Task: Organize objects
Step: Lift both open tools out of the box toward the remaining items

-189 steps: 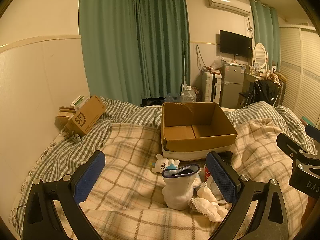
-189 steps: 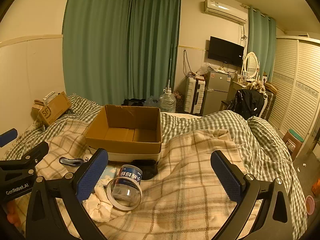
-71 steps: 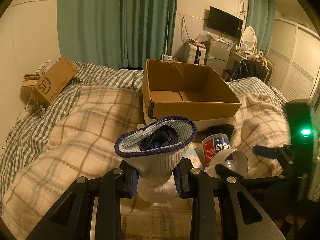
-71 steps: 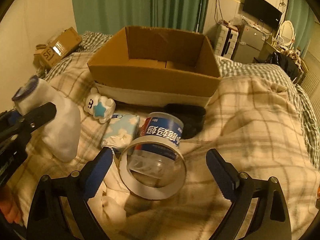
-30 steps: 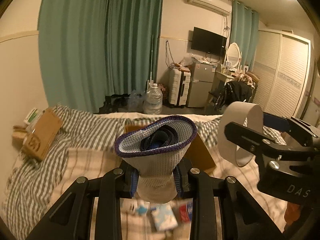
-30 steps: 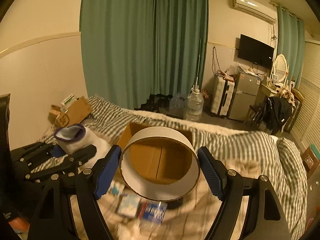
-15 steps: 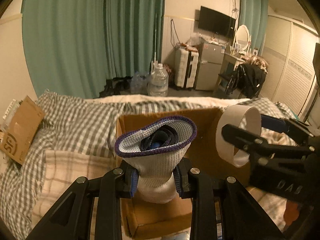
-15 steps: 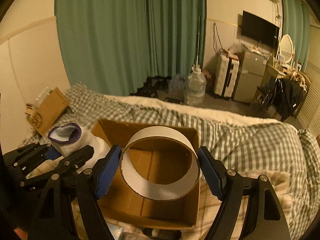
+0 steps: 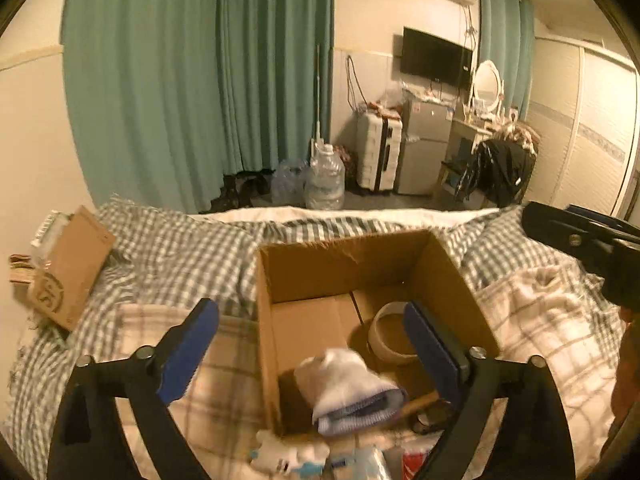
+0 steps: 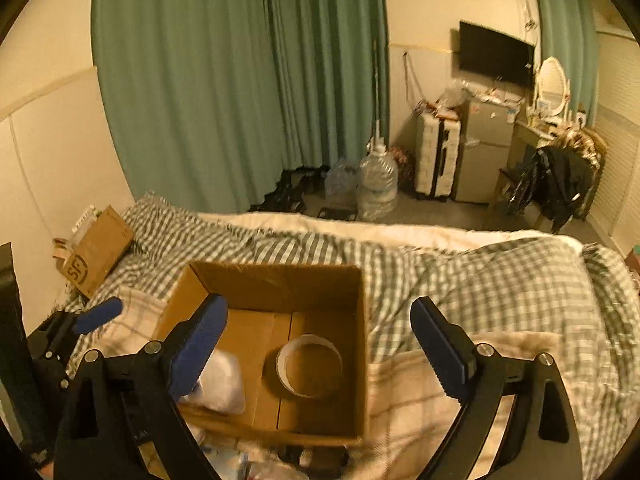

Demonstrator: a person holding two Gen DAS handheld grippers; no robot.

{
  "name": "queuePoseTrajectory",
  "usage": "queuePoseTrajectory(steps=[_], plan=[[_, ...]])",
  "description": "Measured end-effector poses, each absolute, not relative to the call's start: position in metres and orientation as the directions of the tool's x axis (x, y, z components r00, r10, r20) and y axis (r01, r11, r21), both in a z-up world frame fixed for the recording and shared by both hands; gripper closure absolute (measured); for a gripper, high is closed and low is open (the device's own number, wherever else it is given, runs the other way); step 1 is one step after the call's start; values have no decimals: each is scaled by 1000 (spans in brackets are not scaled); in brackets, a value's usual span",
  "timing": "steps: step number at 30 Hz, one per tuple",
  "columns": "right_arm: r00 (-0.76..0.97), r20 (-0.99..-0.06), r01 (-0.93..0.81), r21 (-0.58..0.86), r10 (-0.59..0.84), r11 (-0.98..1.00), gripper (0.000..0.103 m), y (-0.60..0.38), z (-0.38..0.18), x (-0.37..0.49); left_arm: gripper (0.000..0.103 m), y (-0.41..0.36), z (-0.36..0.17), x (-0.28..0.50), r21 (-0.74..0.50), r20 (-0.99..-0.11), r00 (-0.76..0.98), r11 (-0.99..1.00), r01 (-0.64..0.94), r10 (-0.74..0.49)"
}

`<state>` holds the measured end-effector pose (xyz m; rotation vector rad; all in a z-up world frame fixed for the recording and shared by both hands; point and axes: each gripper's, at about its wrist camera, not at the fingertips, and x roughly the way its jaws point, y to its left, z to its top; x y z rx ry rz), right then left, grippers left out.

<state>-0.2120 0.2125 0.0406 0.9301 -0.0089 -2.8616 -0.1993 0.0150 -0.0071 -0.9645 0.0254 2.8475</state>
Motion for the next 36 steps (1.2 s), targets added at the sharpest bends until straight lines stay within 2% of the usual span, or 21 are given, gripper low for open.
queuePoseTrajectory(steps=[8,15,23,27,30,32,35,36], plan=[[-841,-535,119,-39,-80,-992,9,205,96,-118,0,-22,33,-117,-35,-561,-823,-996,-86,91],[-839,-537,153,-83,-85,-985,9,183,90,-51,0,-37,28,-53,-30,-530,-845,-997,-65,71],[-793,-600,187,-71,-108,-980,9,165,5,-25,0,-42,-31,-30,2,-570,-821,-1000,11,-10],[-700,-705,217,-64,-110,-974,9,158,-53,-35,0,-35,-71,-29,60,-615,-788,-998,7,-43],[-602,-788,255,-35,-130,-966,10,153,-89,-41,0,-38,-90,-33,60,-663,-747,-998,7,-45],[-573,-808,268,-25,-138,-963,10,150,-100,-42,0,-42,-96,-34,48,-676,-736,-999,15,-44],[-536,-829,292,-5,-159,-956,16,145,-107,-48,0,-46,-100,-37,26,-693,-720,-999,22,-33],[-515,-841,302,5,-167,-953,21,144,-111,-49,0,-47,-102,-38,20,-699,-714,-1000,24,-31]])
